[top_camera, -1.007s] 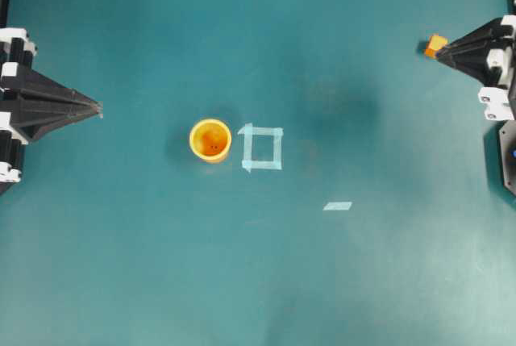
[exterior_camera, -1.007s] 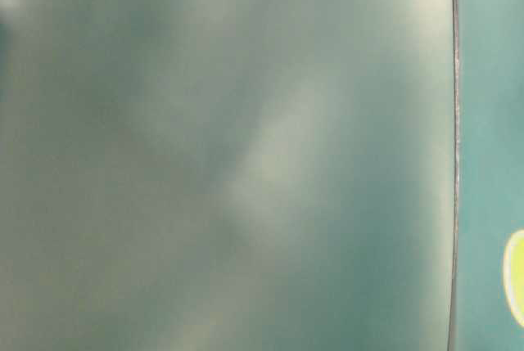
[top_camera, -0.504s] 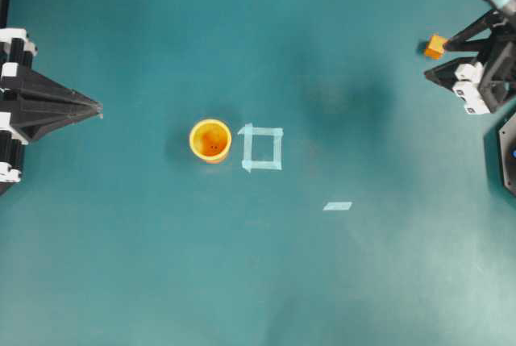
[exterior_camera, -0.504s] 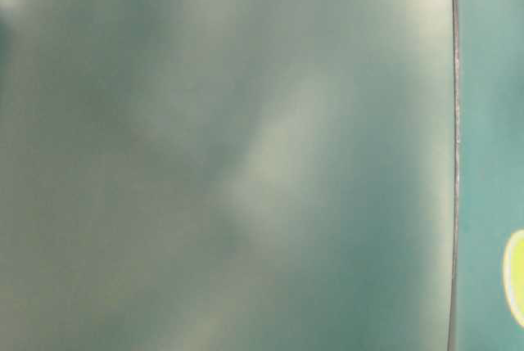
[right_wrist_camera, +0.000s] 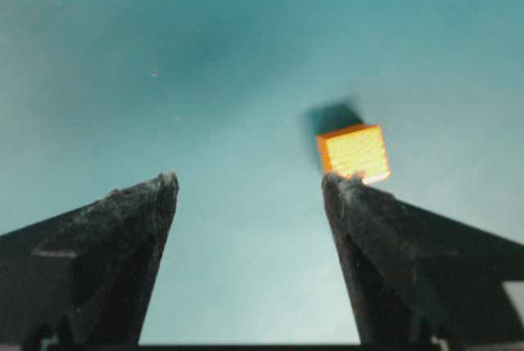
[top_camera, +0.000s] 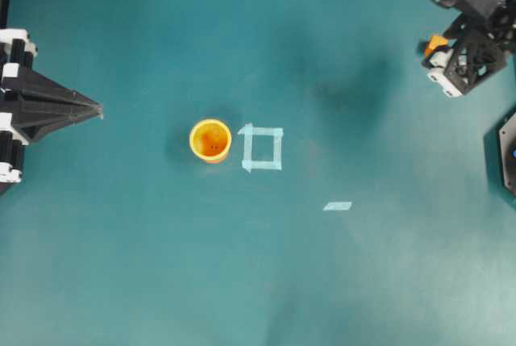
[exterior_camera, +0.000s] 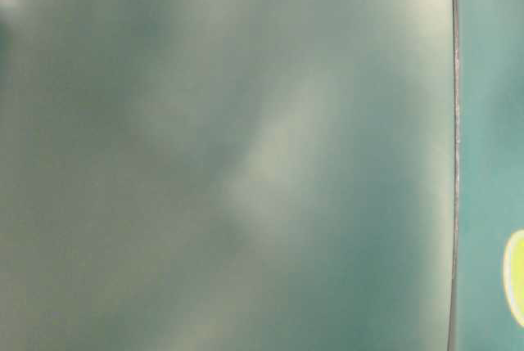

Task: Move the block toward the cup with right arm.
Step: 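Lower the right gripper over the orange cube and close on it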

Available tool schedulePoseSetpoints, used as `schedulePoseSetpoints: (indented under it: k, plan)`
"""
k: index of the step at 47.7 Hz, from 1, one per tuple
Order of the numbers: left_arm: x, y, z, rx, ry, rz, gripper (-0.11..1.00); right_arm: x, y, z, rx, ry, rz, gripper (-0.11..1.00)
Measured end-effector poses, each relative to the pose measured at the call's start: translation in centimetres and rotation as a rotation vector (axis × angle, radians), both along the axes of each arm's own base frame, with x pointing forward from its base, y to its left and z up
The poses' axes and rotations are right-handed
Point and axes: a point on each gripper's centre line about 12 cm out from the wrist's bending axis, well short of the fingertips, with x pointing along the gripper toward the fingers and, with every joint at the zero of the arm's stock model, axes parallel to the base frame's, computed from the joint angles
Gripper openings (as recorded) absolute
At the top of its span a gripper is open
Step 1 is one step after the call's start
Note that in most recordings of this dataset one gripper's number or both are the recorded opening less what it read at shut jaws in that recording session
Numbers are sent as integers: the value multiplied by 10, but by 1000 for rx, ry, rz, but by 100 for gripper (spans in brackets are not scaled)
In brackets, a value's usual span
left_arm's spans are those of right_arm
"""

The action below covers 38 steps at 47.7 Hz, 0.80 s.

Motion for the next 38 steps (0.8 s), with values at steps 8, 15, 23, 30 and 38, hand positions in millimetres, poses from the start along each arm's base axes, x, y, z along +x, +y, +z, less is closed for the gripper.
schedulePoseSetpoints:
  k: [8, 15, 23, 30, 38]
  plan:
    - [0, 0, 0, 0, 2, 0, 3, 13, -14, -6, -9, 58, 3, 68]
    - [1, 0, -1, 0, 6, 0, 3, 18, -28, -15, 18, 83, -57, 68]
    - [1, 0, -1, 0, 9, 0, 3, 15, -38, -23, 79, 78, -220, 68]
    - [0, 0, -1, 0, 8, 2, 3, 10, -41, -26, 149, 29, -453, 68]
    - [1, 0, -2, 0, 12, 2, 3, 7, -40, -30, 215, -37, -683, 67]
